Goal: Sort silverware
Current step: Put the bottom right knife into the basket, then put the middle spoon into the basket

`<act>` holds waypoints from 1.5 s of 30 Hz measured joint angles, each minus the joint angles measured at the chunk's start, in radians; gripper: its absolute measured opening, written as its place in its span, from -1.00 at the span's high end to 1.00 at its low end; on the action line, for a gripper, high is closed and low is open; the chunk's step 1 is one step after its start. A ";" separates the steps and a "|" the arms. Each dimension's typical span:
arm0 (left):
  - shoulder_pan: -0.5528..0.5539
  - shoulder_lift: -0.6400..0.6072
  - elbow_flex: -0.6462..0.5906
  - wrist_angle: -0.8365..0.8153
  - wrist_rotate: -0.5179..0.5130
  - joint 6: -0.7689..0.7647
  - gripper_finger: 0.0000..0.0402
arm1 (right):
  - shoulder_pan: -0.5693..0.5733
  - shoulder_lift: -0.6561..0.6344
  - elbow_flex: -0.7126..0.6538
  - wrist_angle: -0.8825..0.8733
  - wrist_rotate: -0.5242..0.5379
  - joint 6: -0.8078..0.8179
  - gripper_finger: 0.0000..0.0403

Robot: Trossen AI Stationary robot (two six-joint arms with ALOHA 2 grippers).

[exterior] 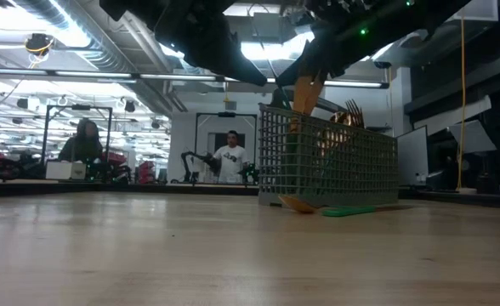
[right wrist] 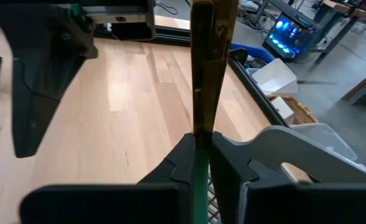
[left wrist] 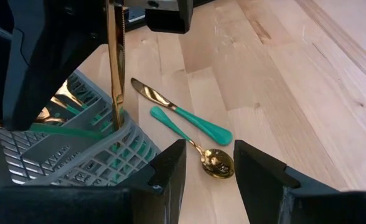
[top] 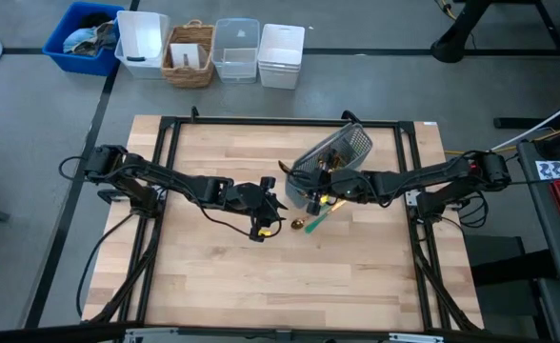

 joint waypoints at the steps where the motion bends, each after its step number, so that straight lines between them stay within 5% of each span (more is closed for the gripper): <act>1: 0.000 0.000 0.000 0.000 0.000 0.001 0.38 | 0.000 0.000 0.000 -0.001 0.005 0.000 0.78; 9: 0.000 0.000 0.000 0.000 0.000 0.002 0.38 | 0.000 -0.001 0.000 -0.004 0.025 0.000 0.56; 26: 0.000 0.000 0.000 0.034 0.000 -0.079 0.38 | 0.002 -0.150 0.000 -0.006 0.025 -0.001 0.57; 39: -0.030 0.185 0.001 0.533 0.012 -0.263 0.38 | 0.002 -0.364 0.001 -0.154 -0.034 0.006 0.57; 45: -0.036 0.331 0.040 0.623 0.012 -0.333 0.38 | 0.003 -0.417 0.001 -0.223 -0.061 0.082 0.57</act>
